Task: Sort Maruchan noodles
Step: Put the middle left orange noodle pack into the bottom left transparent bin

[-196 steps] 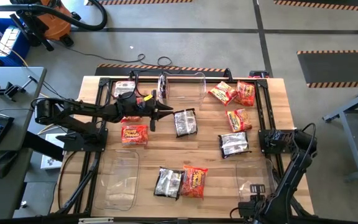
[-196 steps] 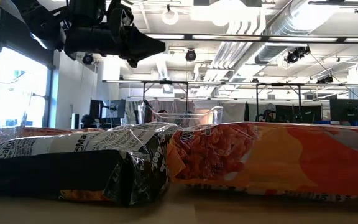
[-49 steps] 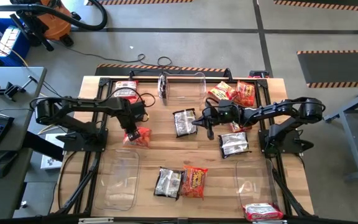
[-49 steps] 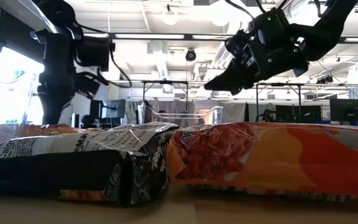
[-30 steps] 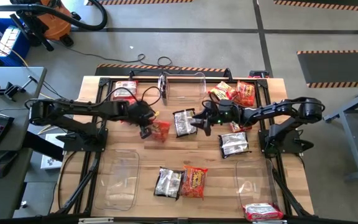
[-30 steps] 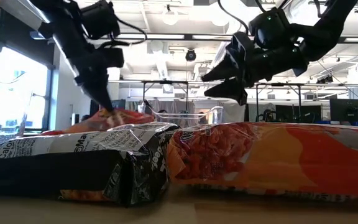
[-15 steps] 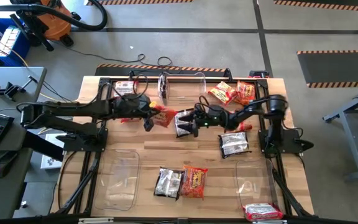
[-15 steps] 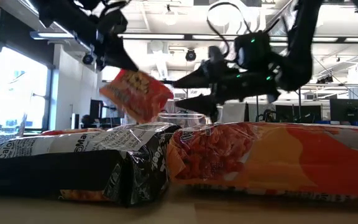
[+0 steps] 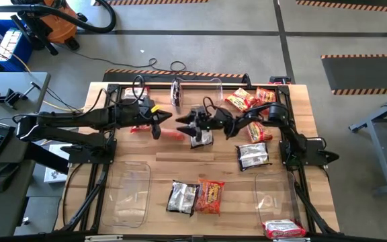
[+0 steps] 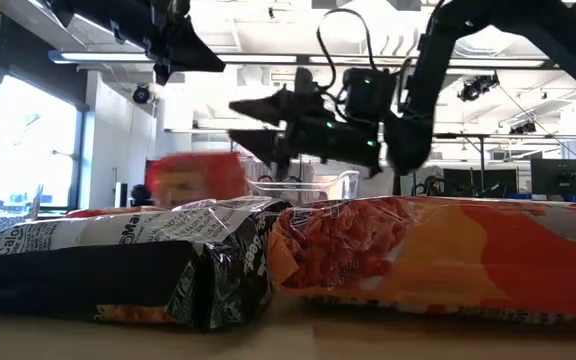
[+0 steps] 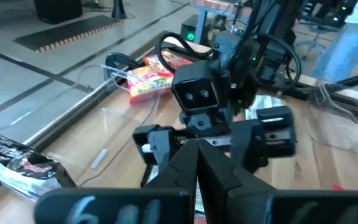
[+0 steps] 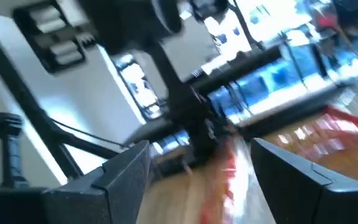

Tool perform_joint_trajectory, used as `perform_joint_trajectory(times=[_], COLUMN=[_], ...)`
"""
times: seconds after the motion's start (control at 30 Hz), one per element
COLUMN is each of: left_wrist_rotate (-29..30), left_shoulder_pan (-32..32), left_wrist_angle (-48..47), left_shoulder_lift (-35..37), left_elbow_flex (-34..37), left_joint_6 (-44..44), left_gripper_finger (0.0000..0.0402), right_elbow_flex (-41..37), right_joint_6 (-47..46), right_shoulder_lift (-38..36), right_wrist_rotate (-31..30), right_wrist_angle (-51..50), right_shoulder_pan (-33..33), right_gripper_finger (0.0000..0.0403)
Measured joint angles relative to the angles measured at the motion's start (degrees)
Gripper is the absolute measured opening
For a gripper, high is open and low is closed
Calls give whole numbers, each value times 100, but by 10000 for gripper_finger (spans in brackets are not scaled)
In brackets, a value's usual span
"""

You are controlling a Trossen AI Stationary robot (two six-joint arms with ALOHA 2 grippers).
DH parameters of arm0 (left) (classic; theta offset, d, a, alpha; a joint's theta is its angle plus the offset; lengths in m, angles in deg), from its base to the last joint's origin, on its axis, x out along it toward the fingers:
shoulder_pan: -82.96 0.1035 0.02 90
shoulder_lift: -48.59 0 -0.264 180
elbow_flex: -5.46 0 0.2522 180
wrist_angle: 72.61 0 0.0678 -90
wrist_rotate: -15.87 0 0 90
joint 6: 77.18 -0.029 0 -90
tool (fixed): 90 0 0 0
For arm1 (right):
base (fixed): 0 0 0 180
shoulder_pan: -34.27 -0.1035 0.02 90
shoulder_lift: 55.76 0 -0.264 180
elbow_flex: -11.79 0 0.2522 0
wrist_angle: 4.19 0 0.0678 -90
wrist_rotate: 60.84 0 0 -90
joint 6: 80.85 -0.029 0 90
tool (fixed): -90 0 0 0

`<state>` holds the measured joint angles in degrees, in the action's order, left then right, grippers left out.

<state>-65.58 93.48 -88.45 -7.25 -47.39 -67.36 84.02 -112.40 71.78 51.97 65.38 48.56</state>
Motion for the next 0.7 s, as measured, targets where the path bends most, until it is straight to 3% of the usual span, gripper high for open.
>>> perform_joint_trajectory(times=[0.27, 0.5, 0.7], left_wrist_rotate=[-39, -335, -292], left_shoulder_pan=[-125, -401, -842], left_wrist_angle=[-284, -2432, -3674], left_shoulder_lift=[10, -116, -589], left_elbow_flex=[-2, -2, 0], left_joint_6=[45, 343, 695], left_gripper_finger=[3, 50, 113], right_elbow_flex=[541, 64, -556], right_joint_6=[185, 157, 358], right_shoulder_lift=[77, -125, -590], right_wrist_rotate=[784, 1744, 1817], right_wrist_angle=[-702, -775, -791], right_shoulder_pan=[-60, 354, 688], right_gripper_finger=[236, 185, 125])
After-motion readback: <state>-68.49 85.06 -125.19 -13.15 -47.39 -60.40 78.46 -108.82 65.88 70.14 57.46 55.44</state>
